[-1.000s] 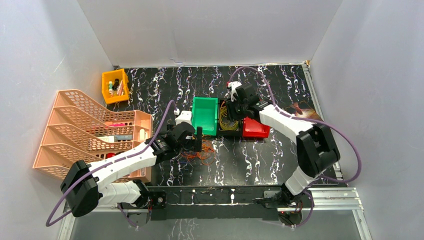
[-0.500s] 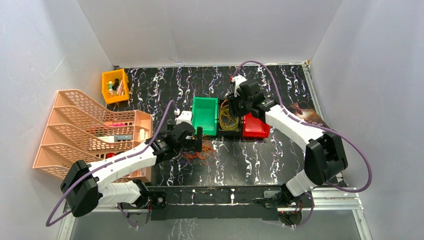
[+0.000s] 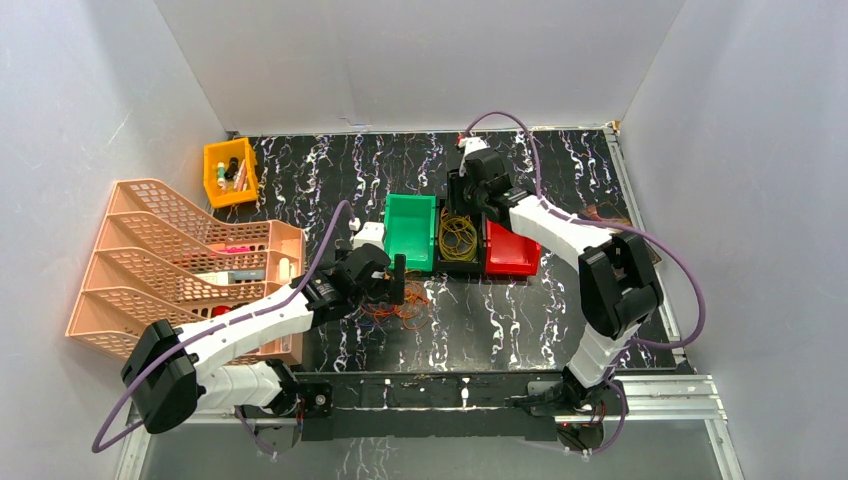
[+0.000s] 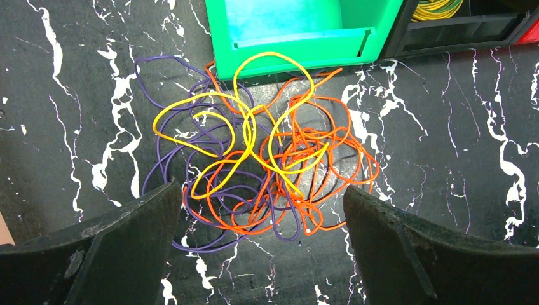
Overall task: Untangle the cables
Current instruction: Place the cable in the bin.
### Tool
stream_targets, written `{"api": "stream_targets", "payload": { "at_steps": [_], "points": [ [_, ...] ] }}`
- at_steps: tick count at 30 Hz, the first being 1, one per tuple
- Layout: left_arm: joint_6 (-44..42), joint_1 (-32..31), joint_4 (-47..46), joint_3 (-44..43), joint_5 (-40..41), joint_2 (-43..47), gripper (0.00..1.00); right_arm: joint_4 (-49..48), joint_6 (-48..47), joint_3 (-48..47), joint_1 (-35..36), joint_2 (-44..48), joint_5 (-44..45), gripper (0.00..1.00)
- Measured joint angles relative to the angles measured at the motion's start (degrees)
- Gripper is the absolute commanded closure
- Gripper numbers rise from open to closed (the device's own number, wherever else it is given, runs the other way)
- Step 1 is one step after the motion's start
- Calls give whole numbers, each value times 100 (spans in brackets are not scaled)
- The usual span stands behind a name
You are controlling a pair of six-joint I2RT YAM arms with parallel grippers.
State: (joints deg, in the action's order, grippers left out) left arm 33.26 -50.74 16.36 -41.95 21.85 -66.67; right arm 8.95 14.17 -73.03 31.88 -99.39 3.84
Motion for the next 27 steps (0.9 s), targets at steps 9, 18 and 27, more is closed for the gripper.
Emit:
{"api": "stream_targets", "payload": {
  "at_steps": [9,18,27],
  "points": [
    [0,0,20,0,0,0,2,-933,804,42,-11,-208,92,55],
    [42,0,39,0,0,2,2,-857,1051,72,-26,-691,341,61],
    [44,0,39,0,-22,2,2,-861,1045,323,-31,-691,734,75]
  ]
}}
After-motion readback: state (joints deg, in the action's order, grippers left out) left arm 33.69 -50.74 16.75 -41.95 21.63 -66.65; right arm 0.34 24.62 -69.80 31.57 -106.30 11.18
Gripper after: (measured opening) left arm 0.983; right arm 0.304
